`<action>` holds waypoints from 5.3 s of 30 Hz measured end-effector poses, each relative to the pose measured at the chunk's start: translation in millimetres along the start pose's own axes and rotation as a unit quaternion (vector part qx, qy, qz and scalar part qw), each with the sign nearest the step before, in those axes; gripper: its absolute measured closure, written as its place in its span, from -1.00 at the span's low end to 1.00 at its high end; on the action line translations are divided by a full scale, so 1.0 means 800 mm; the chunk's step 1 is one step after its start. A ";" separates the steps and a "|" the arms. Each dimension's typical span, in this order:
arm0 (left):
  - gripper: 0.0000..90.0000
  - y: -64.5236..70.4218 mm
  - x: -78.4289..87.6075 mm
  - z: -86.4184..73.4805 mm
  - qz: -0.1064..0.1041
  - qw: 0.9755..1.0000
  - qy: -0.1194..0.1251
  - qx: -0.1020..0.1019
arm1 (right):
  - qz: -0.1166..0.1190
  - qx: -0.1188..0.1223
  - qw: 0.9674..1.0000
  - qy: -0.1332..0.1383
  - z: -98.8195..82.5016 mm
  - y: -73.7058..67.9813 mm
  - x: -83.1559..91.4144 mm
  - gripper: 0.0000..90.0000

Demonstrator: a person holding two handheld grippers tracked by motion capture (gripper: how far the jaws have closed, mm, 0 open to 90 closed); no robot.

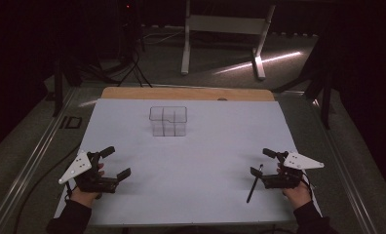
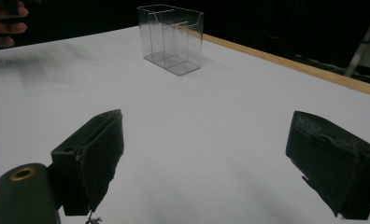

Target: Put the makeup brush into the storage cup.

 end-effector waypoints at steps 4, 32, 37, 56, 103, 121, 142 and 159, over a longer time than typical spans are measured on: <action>-0.98 0.001 -0.001 0.000 -0.001 1.000 -0.002 -0.002 | -0.004 0.009 1.000 -0.008 0.001 -0.002 0.000 -0.75; -0.98 0.001 0.000 -0.001 0.001 1.000 -0.005 0.000 | -0.127 -0.063 0.969 -0.201 -0.026 0.012 0.001 -0.67; -0.98 0.002 -0.001 0.000 0.001 1.000 -0.004 -0.002 | -0.150 -0.081 0.955 -0.241 -0.033 0.006 0.003 -0.67; -0.98 0.006 -0.004 -0.003 -0.001 1.000 -0.014 -0.004 | -0.180 -0.089 0.917 -0.344 -0.048 -0.001 0.010 -0.70; -0.98 0.006 -0.003 -0.001 -0.002 1.000 -0.013 0.019 | -0.211 -0.250 0.841 -0.431 -0.028 -0.023 -0.019 -0.70; -0.98 0.007 -0.003 0.001 -0.002 1.000 -0.011 0.022 | -0.289 -0.314 0.791 -0.438 -0.027 0.012 -0.020 -0.01; -0.98 0.007 -0.002 0.007 0.001 0.999 0.001 0.034 | -0.352 -0.360 0.723 -0.474 -0.062 0.023 -0.023 0.47; -0.98 0.005 -0.002 0.005 0.000 0.999 -0.002 0.036 | -0.351 -0.368 0.701 -0.500 -0.080 0.020 -0.034 0.84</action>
Point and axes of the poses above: each handheld gripper's, and its own axes: x roughly backward along the jaws, z roughly out of its top, y roughly to its right, the point moved 10 cm from there along -x, roughly forward along the jaws, and after that the axes turned 2 degrees about -z, right-handed, at the moved point
